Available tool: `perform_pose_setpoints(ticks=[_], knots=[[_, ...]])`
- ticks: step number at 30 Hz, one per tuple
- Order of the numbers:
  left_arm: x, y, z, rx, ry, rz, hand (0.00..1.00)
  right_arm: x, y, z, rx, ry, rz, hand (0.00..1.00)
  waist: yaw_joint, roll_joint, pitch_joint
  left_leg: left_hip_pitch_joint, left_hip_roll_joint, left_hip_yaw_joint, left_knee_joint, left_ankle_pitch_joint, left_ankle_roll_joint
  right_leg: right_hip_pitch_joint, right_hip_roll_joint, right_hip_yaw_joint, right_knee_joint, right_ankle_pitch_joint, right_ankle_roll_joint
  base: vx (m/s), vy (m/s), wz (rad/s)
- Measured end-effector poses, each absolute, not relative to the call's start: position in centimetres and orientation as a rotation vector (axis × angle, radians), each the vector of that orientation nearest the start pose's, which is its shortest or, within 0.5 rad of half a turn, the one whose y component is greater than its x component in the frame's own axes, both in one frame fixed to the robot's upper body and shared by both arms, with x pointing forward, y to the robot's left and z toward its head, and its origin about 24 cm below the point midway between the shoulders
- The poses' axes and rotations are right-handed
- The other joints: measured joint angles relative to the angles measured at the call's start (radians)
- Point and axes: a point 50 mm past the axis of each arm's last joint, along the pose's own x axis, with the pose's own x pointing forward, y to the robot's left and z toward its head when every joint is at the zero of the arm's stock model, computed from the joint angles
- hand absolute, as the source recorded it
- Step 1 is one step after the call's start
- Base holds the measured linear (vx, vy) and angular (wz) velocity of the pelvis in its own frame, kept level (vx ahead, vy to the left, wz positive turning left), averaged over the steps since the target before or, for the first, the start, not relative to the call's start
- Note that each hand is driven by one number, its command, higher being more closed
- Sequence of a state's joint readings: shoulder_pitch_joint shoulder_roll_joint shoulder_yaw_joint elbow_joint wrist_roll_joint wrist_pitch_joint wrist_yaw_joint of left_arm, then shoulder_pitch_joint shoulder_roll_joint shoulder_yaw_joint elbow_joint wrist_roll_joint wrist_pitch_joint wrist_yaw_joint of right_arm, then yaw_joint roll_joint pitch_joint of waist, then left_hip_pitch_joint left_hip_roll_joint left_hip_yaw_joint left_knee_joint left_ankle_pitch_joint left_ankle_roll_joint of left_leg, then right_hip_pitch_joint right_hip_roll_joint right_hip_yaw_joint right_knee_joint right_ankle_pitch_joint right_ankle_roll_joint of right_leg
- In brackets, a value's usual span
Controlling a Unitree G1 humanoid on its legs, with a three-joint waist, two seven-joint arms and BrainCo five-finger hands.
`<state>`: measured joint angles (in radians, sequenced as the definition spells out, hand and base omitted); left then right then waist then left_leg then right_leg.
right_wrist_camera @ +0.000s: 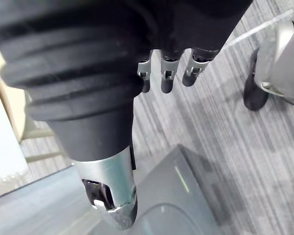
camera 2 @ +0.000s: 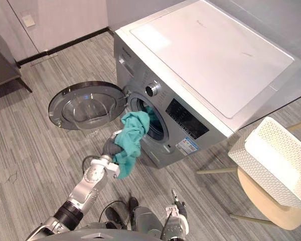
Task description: Pick up the laundry basket with both hands and put the clothes into the washing machine.
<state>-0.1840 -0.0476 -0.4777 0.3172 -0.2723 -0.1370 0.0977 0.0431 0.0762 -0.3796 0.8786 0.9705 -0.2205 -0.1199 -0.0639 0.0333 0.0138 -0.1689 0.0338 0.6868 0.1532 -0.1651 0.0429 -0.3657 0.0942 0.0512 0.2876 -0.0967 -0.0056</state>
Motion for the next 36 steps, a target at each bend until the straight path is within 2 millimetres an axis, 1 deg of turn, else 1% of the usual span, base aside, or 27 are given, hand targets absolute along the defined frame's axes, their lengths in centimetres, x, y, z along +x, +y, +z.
perform_pose_setpoints(ticks=[2,3,4,5,6,7,8,9,10,11,12,13,15,16,17,18,19,20,21,22,23,25,26,27,28,31,36], knots=[[25.6,2.1,2.5,-0.215,0.075,-0.417,1.0,12.1,-20.4,-14.2,1.005,0.572,-1.022,0.0,0.008,0.0,0.001,0.05,0.068,0.03,0.155,-0.031,-0.034,0.101,0.009,-0.008,0.0,0.0,0.0,0.19,-0.145,-0.06],[25.6,2.1,2.6,-0.216,0.073,-0.419,1.0,12.0,-20.5,-14.1,1.005,0.568,-1.026,0.0,0.007,0.0,0.001,0.049,0.097,0.036,0.224,-0.039,-0.035,0.127,0.012,-0.01,-0.002,0.0,0.0,0.19,-0.168,0.05],[25.6,2.1,2.6,-0.217,0.07,-0.421,1.0,12.0,-20.7,-14.1,1.005,0.56,-1.029,0.0,0.008,0.001,0.002,0.028,0.165,0.035,0.392,-0.036,-0.028,0.168,0.02,-0.012,-0.009,-0.002,-0.002,0.12,-0.132,0.04],[25.6,2.1,2.6,-0.219,0.069,-0.423,1.0,12.1,-20.8,-14.0,1.007,0.552,-1.03,0.0,0.01,0.002,0.002,0.007,0.199,0.025,0.485,-0.019,-0.004,0.188,0.025,-0.012,-0.015,-0.007,-0.009,0.1,-0.122,-0.13],[25.6,2.3,2.7,-0.223,0.065,-0.426,1.0,12.4,-20.9,-13.7,1.008,0.534,-1.021,0.0,0.022,0.004,0.003,-0.051,0.255,-0.02,0.652,0.04,0.082,0.213,0.032,-0.002,-0.018,-0.034,-0.039,0.06,-0.048,-0.48],[25.4,2.4,2.6,-0.227,0.066,-0.428,1.0,12.7,-21.0,-13.5,1.004,0.523,-1.009,0.0,0.043,0.001,0.004,-0.119,0.265,-0.108,0.788,0.132,0.134,0.232,0.027,0.034,-0.016,-0.08,-0.066,0.11,0.03,-0.92],[25.0,2.6,2.4,-0.234,0.071,-0.423,1.0,13.4,-21.0,-13.2,0.996,0.51,-0.984,0.0,0.067,-0.001,0.015,-0.191,0.271,-0.188,0.903,0.228,0.114,0.246,0.023,0.091,-0.012,-0.125,-0.093,0.12,0.086,-0.99],[24.6,2.6,2.2,-0.239,0.081,-0.425,1.0,13.9,-21.1,-13.0,0.977,0.504,-0.963,0.0,0.072,0.019,0.018,-0.231,0.273,-0.236,0.948,0.19,0.104,0.248,0.035,0.119,0.002,-0.131,-0.095,0.13,0.138,-1.04],[24.2,2.7,1.7,-0.244,0.104,-0.421,1.0,14.2,-20.9,-12.8,0.962,0.505,-0.937,0.0,0.082,0.033,0.017,-0.272,0.263,-0.299,0.978,0.102,0.072,0.242,0.04,0.161,0.02,-0.146,-0.092,0.13,0.158,-1.2],[23.6,2.7,1.2,-0.248,0.128,-0.425,1.0,14.7,-20.2,-12.7,0.95,0.52,-0.893,0.0,0.103,0.03,0.017,-0.306,0.256,-0.368,0.951,0.031,0.033,0.226,0.039,0.225,0.041,-0.162,-0.081,0.14,0.147,-1.57],[23.3,2.6,1.2,-0.252,0.13,-0.436,1.0,15.4,-19.5,-12.5,0.92,0.534,-0.835,0.0,0.118,0.026,0.019,-0.324,0.258,-0.449,0.868,-0.003,0.016,0.218,0.036,0.28,0.052,-0.176,-0.072,0.19,0.194,-1.44],[23.3,2.5,1.2,-0.252,0.13,-0.446,1.0,15.7,-19.2,-12.4,0.909,0.538,-0.811,0.0,0.118,0.022,0.019,-0.325,0.256,-0.491,0.803,-0.015,0.005,0.217,0.032,0.307,0.056,-0.189,-0.074,0.23,0.224,-1.23],[23.3,2.6,1.3,-0.245,0.124,-0.456,1.0,17.0,-18.6,-12.0,0.877,0.538,-0.744,0.0,0.111,0.003,0.007,-0.323,0.218,-0.649,0.541,-0.027,-0.031,0.19,0.009,0.385,0.072,-0.215,-0.039,0.22,0.214,-0.94],[23.4,2.7,1.4,-0.243,0.117,-0.452,1.0,18.1,-18.4,-11.5,0.838,0.529,-0.69,0.0,0.11,-0.005,0.004,-0.316,0.195,-0.757,0.363,-0.022,-0.071,0.17,-0.009,0.445,0.08,-0.225,-0.012,0.36,0.351,-1.17],[23.6,2.9,1.5,-0.239,0.114,-0.445,1.0,19.3,-18.3,-11.1,0.782,0.53,-0.635,0.0,0.112,-0.011,0.006,-0.299,0.185,-0.822,0.197,0.011,-0.128,0.162,-0.037,0.505,0.07,-0.234,0.03,0.44,0.449,-1.24],[23.6,3.1,1.4,-0.233,0.114,-0.445,1.0,19.8,-18.3,-11.0,0.756,0.534,-0.613,0.0,0.113,-0.012,0.007,-0.284,0.183,-0.825,0.106,0.04,-0.154,0.162,-0.053,0.534,0.063,-0.242,0.053,0.46,0.52,-1.26],[23.6,3.1,1.3,-0.228,0.119,-0.445,1.0,20.2,-18.5,-10.8,0.711,0.54,-0.587,0.0,0.115,0.003,0.001,-0.238,0.187,-0.8,-0.078,0.168,-0.184,0.175,-0.08,0.57,0.048,-0.257,0.095,0.38,0.5,-0.88],[24.0,3.5,1.0,-0.189,0.126,-0.455,1.0,20.3,-18.1,-11.1,0.675,0.572,-0.557,0.0,0.103,-0.048,0.006,-0.193,0.134,-0.752,-0.105,0.261,-0.25,0.194,-0.153,0.594,0.03,-0.255,0.138,0.36,0.499,-0.59],[24.2,3.6,0.9,-0.17,0.13,-0.46,1.0,20.4,-17.9,-11.2,0.662,0.586,-0.543,0.0,0.09,-0.057,0.011,-0.197,0.12,-0.735,-0.095,0.258,-0.233,0.196,-0.173,0.586,0.016,-0.214,0.193,0.32,0.483,-0.11],[24.5,3.7,0.8,-0.134,0.133,-0.477,1.0,20.1,-17.7,-11.4,0.65,0.607,-0.537,0.0,0.08,-0.048,0.012,-0.195,0.115,-0.734,-0.087,0.239,-0.201,0.21,-0.183,0.57,-0.022,-0.11,0.223,0.31,0.412,0.01],[24.8,3.3,1.3,-0.102,0.114,-0.516,1.0,20.2,-17.9,-11.3,0.639,0.603,-0.537,0.0,0.076,-0.02,0.022,-0.194,0.118,-0.738,-0.09,0.23,-0.184,0.188,-0.185,0.544,-0.026,-0.067,0.254,0.28,0.376,-0.04],[25.2,2.1,2.2,-0.076,0.08,-0.572,1.0,20.7,-18.5,-11.0,0.643,0.58,-0.553,0.0,0.071,-0.022,0.021,-0.195,0.096,-0.706,-0.104,0.237,-0.153,0.163,-0.221,0.5,-0.099,-0.06,0.262,0.18,0.328,-0.06],[25.3,1.3,2.5,-0.051,0.07,-0.613,1.0,20.6,-19.3,-10.9,0.649,0.561,-0.588,0.0,0.069,-0.027,0.018,-0.199,0.059,-0.677,-0.101,0.22,-0.124,0.152,-0.256,0.484,-0.177,0.037,0.269,0.12,0.334,0.06],[25.4,1.2,2.6,-0.044,0.068,-0.621,1.0,20.4,-19.7,-10.9,0.644,0.557,-0.599,0.0,0.062,-0.026,0.019,-0.2,0.037,-0.671,-0.102,0.216,-0.117,0.144,-0.264,0.479,-0.186,0.091,0.267,0.12,0.249,0.04],[25.4,0.7,2.9,-0.052,0.058,-0.633,1.0,20.2,-20.5,-11.0,0.639,0.56,-0.619,0.0,0.065,0.002,0.018,-0.209,0.024,-0.656,-0.106,0.208,-0.106,0.124,-0.278,0.454,-0.177,0.112,0.266,0.12,0.165,-0.02],[25.5,0.3,3.2,-0.062,0.047,-0.642,1.0,18.7,-21.7,-11.5,0.648,0.576,-0.679,0.0,0.072,0.059,0.02,-0.197,0.022,-0.598,-0.146,0.215,-0.094,0.075,-0.275,0.394,-0.156,0.189,0.266,0.09,0.121,-0.38],[25.2,1.9,1.9,-0.09,0.098,-0.561,1.0,16.2,-22.4,-12.5,0.665,0.619,-0.749,0.0,0.076,0.064,0.021,-0.117,0.071,-0.487,-0.176,0.215,-0.092,0.021,-0.213,0.303,-0.08,0.337,0.223,0.07,0.042,-0.73]])
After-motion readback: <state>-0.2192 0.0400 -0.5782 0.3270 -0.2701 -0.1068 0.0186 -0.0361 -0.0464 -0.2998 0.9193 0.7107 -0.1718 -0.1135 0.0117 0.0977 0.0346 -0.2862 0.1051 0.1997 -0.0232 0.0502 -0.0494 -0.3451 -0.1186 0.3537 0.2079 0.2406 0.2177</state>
